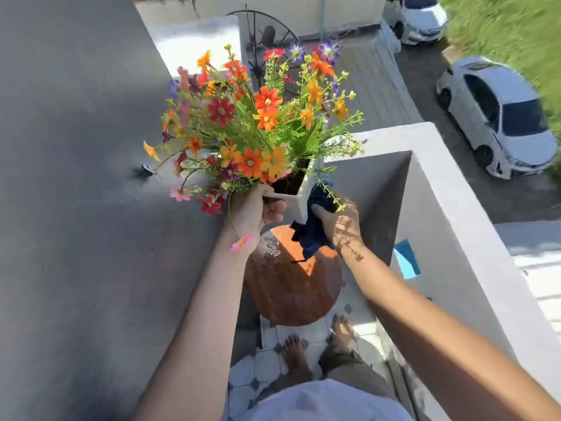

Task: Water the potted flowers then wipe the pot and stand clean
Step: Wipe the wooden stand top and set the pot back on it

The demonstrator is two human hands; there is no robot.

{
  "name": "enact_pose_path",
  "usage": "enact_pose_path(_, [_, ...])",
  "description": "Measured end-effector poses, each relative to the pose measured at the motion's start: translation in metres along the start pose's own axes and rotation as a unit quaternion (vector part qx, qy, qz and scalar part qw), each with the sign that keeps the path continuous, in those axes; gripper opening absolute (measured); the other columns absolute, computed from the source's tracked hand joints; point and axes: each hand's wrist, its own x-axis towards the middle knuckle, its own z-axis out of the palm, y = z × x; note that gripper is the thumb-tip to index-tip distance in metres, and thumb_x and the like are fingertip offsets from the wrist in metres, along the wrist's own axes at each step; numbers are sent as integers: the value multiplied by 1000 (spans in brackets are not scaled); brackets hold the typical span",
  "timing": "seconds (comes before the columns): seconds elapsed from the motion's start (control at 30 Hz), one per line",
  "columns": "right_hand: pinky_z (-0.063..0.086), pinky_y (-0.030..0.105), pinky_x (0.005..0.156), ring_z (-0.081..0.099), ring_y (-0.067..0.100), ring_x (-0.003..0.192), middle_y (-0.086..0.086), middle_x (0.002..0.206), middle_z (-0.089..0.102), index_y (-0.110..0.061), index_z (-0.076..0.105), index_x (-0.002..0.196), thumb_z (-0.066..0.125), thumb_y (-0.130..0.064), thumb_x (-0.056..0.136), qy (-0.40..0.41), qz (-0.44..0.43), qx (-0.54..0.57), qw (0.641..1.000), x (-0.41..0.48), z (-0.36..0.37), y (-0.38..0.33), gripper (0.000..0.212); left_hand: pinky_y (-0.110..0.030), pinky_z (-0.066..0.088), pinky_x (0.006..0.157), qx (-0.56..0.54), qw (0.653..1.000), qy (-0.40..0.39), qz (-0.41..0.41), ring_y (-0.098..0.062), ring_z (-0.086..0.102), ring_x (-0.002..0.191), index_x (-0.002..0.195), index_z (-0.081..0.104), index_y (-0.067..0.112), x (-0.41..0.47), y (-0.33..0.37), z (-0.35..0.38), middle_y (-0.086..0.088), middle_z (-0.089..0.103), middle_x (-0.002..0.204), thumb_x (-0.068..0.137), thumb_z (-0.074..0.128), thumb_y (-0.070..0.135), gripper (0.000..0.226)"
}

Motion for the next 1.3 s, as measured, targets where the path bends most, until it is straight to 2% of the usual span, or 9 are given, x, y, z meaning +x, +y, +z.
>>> enact_pose_path(0.07, [56, 43, 82, 71, 16, 87, 23, 95, 70, 1, 66, 107, 65, -4, 86, 26, -40, -49, 998, 23, 33, 9, 21, -17, 44, 34, -7, 1000, 12, -17, -9, 56, 33, 78, 56, 5, 9, -8, -3, -3, 60, 39, 96, 44, 3, 23])
enact_pose_path(0.1, [54, 45, 77, 70, 28, 95, 24, 96, 71, -2, 65, 111, 66, -6, 83, 2, -52, -82, 995, 32, 51, 21, 28, -18, 43, 34, -8, 1000, 14, -23, -9, 56, 33, 77, 56, 5, 13, -11, -4, -3, 60, 38, 96, 44, 3, 23])
enact_pose_path(0.17, [42, 30, 68, 66, 31, 97, 14, 95, 70, -8, 65, 117, 66, -7, 84, -53, -77, -133, 987, 41, 78, 45, 33, -23, 42, 39, 3, 999, 17, -33, -9, 55, 32, 73, 55, 6, 23, -16, -6, -2, 60, 38, 97, 44, 4, 26])
enact_pose_path(0.27, [38, 24, 81, 60, 26, 110, 11, 120, 68, -10, 59, 134, 64, 2, 81, -149, -135, -177, 963, 44, 111, 82, 54, -23, 43, 39, 7, 999, 35, -32, -8, 56, 32, 73, 54, 6, 38, -24, -12, -2, 60, 38, 98, 42, 4, 27])
enact_pose_path(0.4, [41, 43, 106, 43, 35, 130, 10, 148, 50, -19, 51, 144, 69, -17, 85, -310, -220, -352, 855, 50, 153, 132, 62, -16, 43, 34, 10, 998, 49, -33, -9, 55, 32, 76, 53, 6, 50, -37, -25, -2, 59, 37, 100, 39, 5, 28])
enact_pose_path(0.53, [38, 50, 99, 31, 37, 130, 11, 150, 37, -37, 40, 147, 59, -39, 91, -301, -296, -500, 756, 48, 179, 167, 59, -18, 45, 35, 4, 997, 73, -41, -8, 59, 37, 78, 55, 7, 60, -46, -41, 0, 59, 37, 101, 40, 11, 28])
enact_pose_path(0.7, [39, 47, 92, 37, 36, 121, 11, 138, 40, -32, 38, 148, 49, -28, 96, -259, -353, -492, 753, 69, 178, 168, 53, -18, 47, 37, 12, 996, 89, -30, -7, 60, 37, 79, 56, 8, 72, -50, -51, 0, 61, 39, 102, 36, 10, 31])
enact_pose_path(1.0, [49, 48, 87, 48, 43, 109, 17, 128, 46, -30, 43, 146, 55, -24, 88, -59, -128, -396, 907, 146, 103, 174, 60, -18, 45, 35, -17, 996, 76, -34, -7, 61, 39, 79, 53, 8, 81, -53, -48, 0, 60, 39, 103, 35, 11, 30])
enact_pose_path(1.3, [51, 44, 77, 40, 36, 115, 12, 127, 42, -33, 44, 143, 54, -14, 88, -94, -160, -355, 916, 92, 161, 161, 59, -18, 46, 35, -14, 995, 86, -46, -6, 61, 39, 80, 53, 6, 76, -62, -42, -8, 61, 49, 104, 34, 12, 30])
